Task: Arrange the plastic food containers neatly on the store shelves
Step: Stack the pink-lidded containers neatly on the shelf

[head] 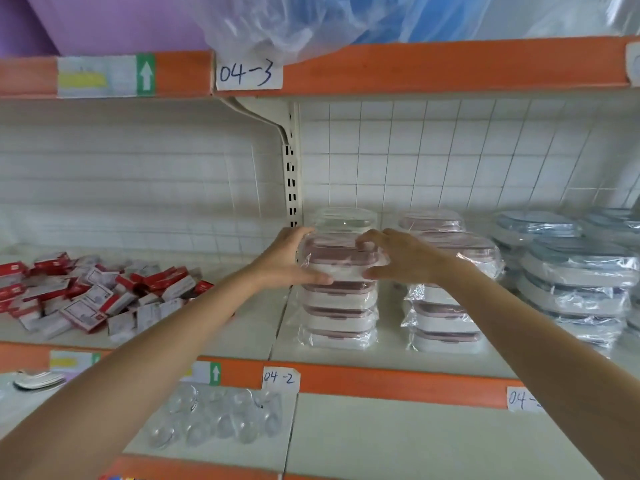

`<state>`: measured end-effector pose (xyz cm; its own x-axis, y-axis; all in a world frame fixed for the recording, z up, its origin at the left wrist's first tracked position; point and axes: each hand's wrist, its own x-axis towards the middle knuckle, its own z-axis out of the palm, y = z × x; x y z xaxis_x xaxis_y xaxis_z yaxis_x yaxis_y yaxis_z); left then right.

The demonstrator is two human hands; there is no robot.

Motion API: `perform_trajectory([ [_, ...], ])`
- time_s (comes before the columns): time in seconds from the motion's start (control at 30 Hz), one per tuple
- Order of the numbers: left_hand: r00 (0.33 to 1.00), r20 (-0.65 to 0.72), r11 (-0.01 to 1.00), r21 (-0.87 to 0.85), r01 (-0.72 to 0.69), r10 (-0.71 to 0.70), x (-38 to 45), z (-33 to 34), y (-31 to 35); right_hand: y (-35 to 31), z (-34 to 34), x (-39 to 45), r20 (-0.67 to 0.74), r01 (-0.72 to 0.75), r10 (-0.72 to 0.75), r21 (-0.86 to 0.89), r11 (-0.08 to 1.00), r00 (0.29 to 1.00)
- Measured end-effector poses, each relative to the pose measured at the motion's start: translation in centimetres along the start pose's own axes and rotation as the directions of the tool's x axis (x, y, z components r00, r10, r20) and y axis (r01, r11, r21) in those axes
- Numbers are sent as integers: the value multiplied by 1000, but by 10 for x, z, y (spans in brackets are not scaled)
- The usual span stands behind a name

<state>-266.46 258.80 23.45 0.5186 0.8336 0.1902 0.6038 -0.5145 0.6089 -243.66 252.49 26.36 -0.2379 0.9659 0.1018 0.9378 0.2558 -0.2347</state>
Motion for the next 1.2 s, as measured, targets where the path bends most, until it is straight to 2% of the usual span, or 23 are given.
perform_trajectory([
  [0.1, 999, 13, 993, -110, 36, -35, -9, 2, -17, -9, 5, 0, -93, -12, 12, 1, 1000, 996],
  [0.2, 998, -31, 983, -181, 39, -45, -10, 7, -21, -15, 12, -3, -94, -43, 43, 3, 999, 995],
  [0.37, 996, -89, 982, -190, 10, -27, -10, 19, -25, -20, 32, -8, -51, -158, 160, 38, 987, 986],
  [0.57, 984, -179, 982, -188, -25, -9, -8, 27, -27, -30, 48, -8, -185, -222, 243, 127, 967, 952],
  [0.67, 985, -171, 974, -218, -56, 18, -9, 30, -30, -30, 50, -8, -201, -232, 253, 122, 965, 946],
  [0.73, 994, -106, 962, -271, -39, 10, -12, 32, -36, -32, 52, -11, -211, -243, 271, 150, 958, 939],
  [0.8, 999, -38, 949, -315, 11, -24, -18, 37, -42, -35, 58, -16, -241, -268, 326, 246, 931, 914],
  [0.9, 999, -23, 941, -336, 37, -47, -26, 51, -50, -38, 75, -25, -279, -327, 440, 372, 869, 854],
  [1.03, 995, -29, 941, -328, 77, -91, -25, 62, -55, -43, 100, -31, -139, -497, 568, 347, 795, 811],
  [1.2, 998, -46, 956, -293, 22, -37, -17, 58, -52, -48, 110, -29, -221, -544, 645, 383, 747, 731],
])
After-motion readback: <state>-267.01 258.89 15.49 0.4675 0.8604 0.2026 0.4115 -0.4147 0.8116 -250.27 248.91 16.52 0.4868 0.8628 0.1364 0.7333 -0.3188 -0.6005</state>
